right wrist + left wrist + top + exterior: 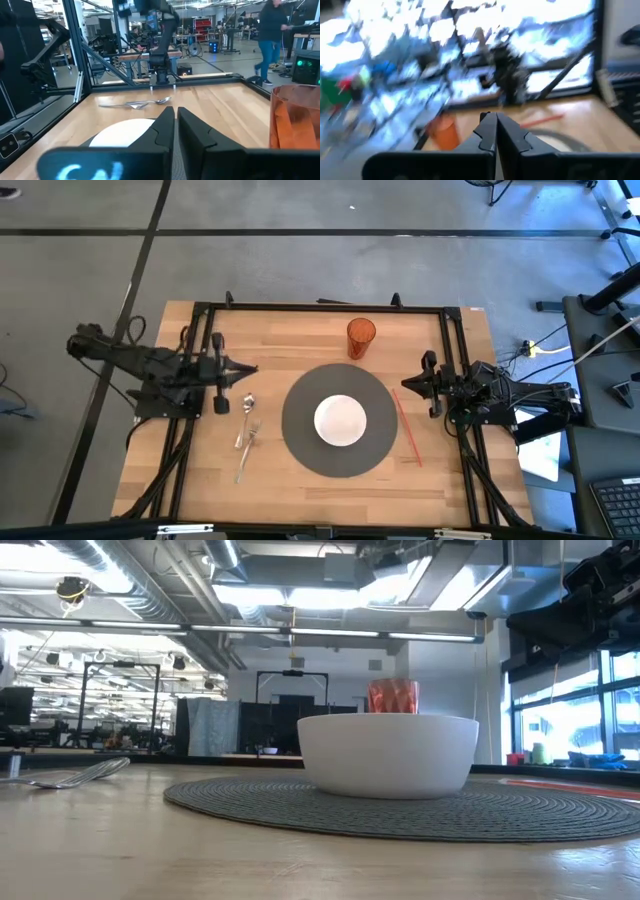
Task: Pick & Place Utensil
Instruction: Put the orange cup on the gray table mat to the top right of the white bowl
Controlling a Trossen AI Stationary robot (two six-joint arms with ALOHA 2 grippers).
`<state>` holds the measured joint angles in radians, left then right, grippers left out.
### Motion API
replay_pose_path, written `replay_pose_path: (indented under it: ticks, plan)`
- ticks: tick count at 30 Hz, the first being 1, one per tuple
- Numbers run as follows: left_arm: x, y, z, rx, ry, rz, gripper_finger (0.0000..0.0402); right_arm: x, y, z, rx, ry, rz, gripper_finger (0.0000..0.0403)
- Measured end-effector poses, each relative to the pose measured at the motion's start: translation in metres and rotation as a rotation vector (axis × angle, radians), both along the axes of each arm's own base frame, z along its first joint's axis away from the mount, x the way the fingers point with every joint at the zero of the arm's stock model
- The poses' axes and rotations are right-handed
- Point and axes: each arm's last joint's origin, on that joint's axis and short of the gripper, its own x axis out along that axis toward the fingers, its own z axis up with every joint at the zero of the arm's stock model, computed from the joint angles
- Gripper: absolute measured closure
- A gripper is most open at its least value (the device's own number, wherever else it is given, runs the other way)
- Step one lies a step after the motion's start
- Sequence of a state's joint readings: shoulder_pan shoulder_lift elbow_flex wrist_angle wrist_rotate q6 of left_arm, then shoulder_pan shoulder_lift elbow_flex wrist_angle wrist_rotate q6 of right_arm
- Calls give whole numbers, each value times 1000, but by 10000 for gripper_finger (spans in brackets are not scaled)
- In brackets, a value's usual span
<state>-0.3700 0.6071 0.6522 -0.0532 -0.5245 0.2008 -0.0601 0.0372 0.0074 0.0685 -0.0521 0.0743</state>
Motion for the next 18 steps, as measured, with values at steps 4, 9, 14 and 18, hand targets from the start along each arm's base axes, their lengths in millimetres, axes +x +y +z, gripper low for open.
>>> replay_pose_path:
  ticks: [4,9,14,18]
  plan:
    - [-3,4,-58,104,-152,-114,400,0,0,0,-18,1,-1,379]
    - [-19,11,-95,97,-195,-174,400,0,0,0,-47,0,-8,379]
    - [-37,16,-97,116,-270,-183,401,0,-1,0,-59,0,-28,379]
    - [-50,19,-101,67,-243,-190,400,0,-1,0,-55,0,-28,379]
